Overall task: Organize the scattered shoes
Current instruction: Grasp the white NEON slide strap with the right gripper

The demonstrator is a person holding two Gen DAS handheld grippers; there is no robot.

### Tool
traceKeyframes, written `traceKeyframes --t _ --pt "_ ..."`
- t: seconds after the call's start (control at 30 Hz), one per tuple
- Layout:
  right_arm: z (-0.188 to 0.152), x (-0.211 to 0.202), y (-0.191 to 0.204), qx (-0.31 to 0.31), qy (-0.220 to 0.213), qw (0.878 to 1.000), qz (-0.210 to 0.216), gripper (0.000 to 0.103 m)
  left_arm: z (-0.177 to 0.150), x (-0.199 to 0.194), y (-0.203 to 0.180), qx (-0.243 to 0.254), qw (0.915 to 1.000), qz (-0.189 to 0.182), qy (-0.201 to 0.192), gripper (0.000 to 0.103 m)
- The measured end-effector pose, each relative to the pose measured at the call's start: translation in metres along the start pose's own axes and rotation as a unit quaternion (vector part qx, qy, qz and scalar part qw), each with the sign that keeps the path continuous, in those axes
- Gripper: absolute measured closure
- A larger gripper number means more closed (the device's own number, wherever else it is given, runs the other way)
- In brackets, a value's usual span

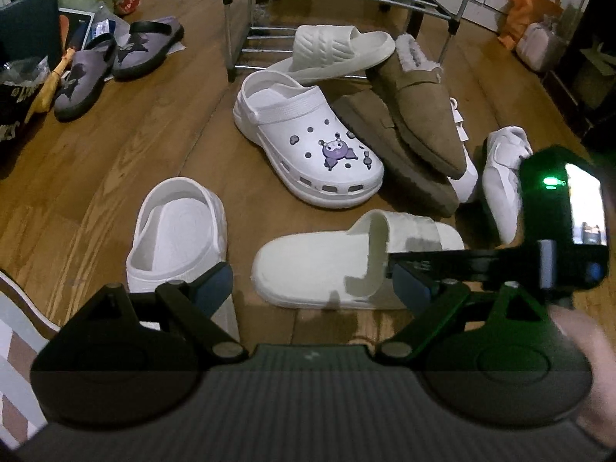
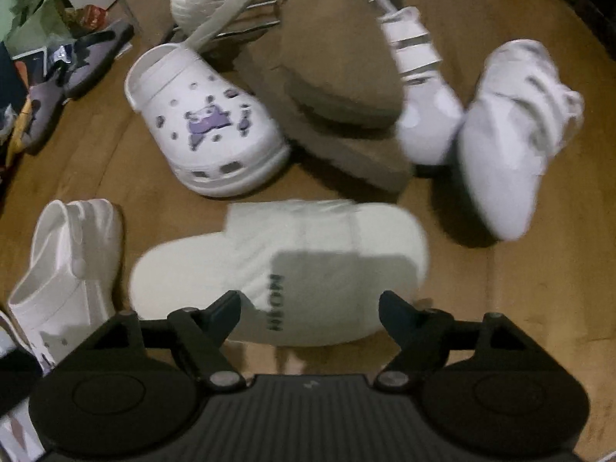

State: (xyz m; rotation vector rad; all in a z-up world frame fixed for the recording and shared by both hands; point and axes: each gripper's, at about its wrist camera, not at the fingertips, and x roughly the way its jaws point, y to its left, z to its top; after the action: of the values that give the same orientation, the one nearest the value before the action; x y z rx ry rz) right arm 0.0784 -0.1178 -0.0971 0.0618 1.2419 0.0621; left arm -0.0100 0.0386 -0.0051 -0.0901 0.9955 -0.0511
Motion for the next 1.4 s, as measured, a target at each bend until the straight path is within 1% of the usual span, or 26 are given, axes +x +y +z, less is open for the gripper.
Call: traceKeyframes --t 0.03,0.1,0.13,0.17,0.2,0.23,0.27,0.3,0.37,0.4,0.43,0.5,0.53,0.57,0.63,0.7,0.8,0.83,0.87,0.93,0.97,1.03,1.07,1.17,1.27,1.4 --pt "-0.001 0.003 0.005 -0.015 -0.007 1.0 -0.01 0.005 0.0 0.002 -0.001 0.004 1.0 -0.004 0.005 0.012" --pt "-0.003 0.002 0.007 -0.042 -0.021 0.999 -0.012 0.005 -0.001 0.006 -0.004 0.014 0.9997 -0.012 0.015 0.011" --pt "-0.004 0.0 0.003 -0.047 -0.02 0.999 -0.007 0.014 -0.002 0.008 -0.004 0.018 0.9996 -0.012 0.019 0.011" --pt "-0.005 -0.001 -0.001 -0.046 -0.015 0.999 -0.004 0.033 -0.002 0.011 -0.004 0.02 0.9994 -0.013 0.024 0.011" --pt "-0.006 -0.003 -0.01 -0.032 0.0 0.999 0.018 0.04 -0.003 0.012 -0.003 0.02 0.9993 -0.015 0.027 0.011" --pt "-0.008 -0.004 -0.02 -0.016 0.013 0.999 0.045 0.059 -0.003 0.013 -0.002 0.019 0.9992 -0.016 0.03 0.011" --pt "-0.008 -0.004 -0.027 -0.004 0.028 0.998 0.055 0.085 -0.004 0.014 -0.001 0.018 0.9992 -0.016 0.032 0.011" --pt "-0.008 -0.003 -0.033 0.006 0.043 0.997 0.058 0.103 -0.004 0.014 0.0 0.016 0.9992 -0.016 0.032 0.011" --pt "-0.011 -0.001 -0.044 0.012 0.048 0.998 0.032 0.103 -0.005 0.013 0.003 0.01 0.9993 -0.017 0.031 0.011" --pt "-0.012 -0.002 -0.048 0.015 0.043 0.999 0.03 0.103 -0.005 0.013 0.005 0.006 0.9994 -0.017 0.03 0.011" --pt "-0.013 -0.004 -0.053 0.03 0.04 0.998 0.041 0.102 -0.005 0.013 0.005 0.004 0.9994 -0.017 0.029 0.011" --pt "-0.012 -0.01 -0.053 0.057 0.04 0.995 0.076 0.091 -0.004 0.011 0.011 -0.01 0.9996 -0.012 0.023 0.011" --pt "-0.011 -0.014 -0.046 0.057 0.04 0.994 0.083 0.066 -0.003 0.009 0.014 -0.017 0.9996 -0.009 0.018 0.011" --pt "-0.009 -0.017 -0.034 0.045 0.031 0.996 0.076 0.032 -0.002 0.007 0.018 -0.027 0.9996 -0.005 0.011 0.011" --pt "-0.006 -0.021 -0.01 0.018 0.005 0.999 0.05 0.013 0.0 0.0 0.027 -0.05 0.9987 0.003 -0.006 0.011" --pt "-0.005 -0.021 0.012 -0.005 -0.025 1.0 0.017 0.013 0.001 -0.005 0.034 -0.07 0.9973 0.009 -0.02 0.009" --pt "-0.008 -0.003 0.034 -0.047 -0.037 0.998 -0.03 0.009 0.002 -0.006 0.041 -0.084 0.9961 0.01 -0.025 0.008" --pt "-0.013 0.008 0.034 -0.055 -0.025 0.997 -0.042 0.017 0.002 -0.005 0.042 -0.084 0.9961 0.01 -0.024 0.008" --pt "-0.019 0.021 0.031 -0.061 -0.007 0.997 -0.051 0.018 0.001 -0.004 0.042 -0.082 0.9963 0.009 -0.022 0.008" --pt "-0.027 0.022 0.01 -0.035 -0.011 0.999 -0.023 0.02 0.0 -0.001 0.043 -0.082 0.9966 0.004 -0.014 0.008" --pt "-0.028 0.021 0.004 -0.029 -0.009 0.999 -0.019 0.021 -0.001 0.001 0.044 -0.082 0.9966 0.001 -0.009 0.008" --pt "-0.029 0.013 -0.018 -0.013 0.007 0.999 -0.037 0.022 -0.002 0.004 0.044 -0.082 0.9966 -0.005 0.0 0.008" --pt "-0.03 0.008 -0.03 -0.005 0.005 0.999 -0.036 0.022 -0.003 0.005 0.044 -0.081 0.9967 -0.006 0.002 0.008" --pt "-0.033 -0.007 -0.055 0.017 0.007 1.0 -0.007 0.022 -0.005 0.005 0.042 -0.076 0.9971 -0.005 0.004 0.008" --pt "-0.04 -0.028 -0.066 -0.012 -0.005 1.0 0.028 0.022 -0.005 0.004 0.042 -0.076 0.9971 -0.002 0.004 0.008" --pt "-0.046 -0.044 -0.071 -0.071 -0.017 0.997 0.035 0.021 -0.005 0.004 0.037 -0.068 0.9977 -0.002 0.004 0.008"
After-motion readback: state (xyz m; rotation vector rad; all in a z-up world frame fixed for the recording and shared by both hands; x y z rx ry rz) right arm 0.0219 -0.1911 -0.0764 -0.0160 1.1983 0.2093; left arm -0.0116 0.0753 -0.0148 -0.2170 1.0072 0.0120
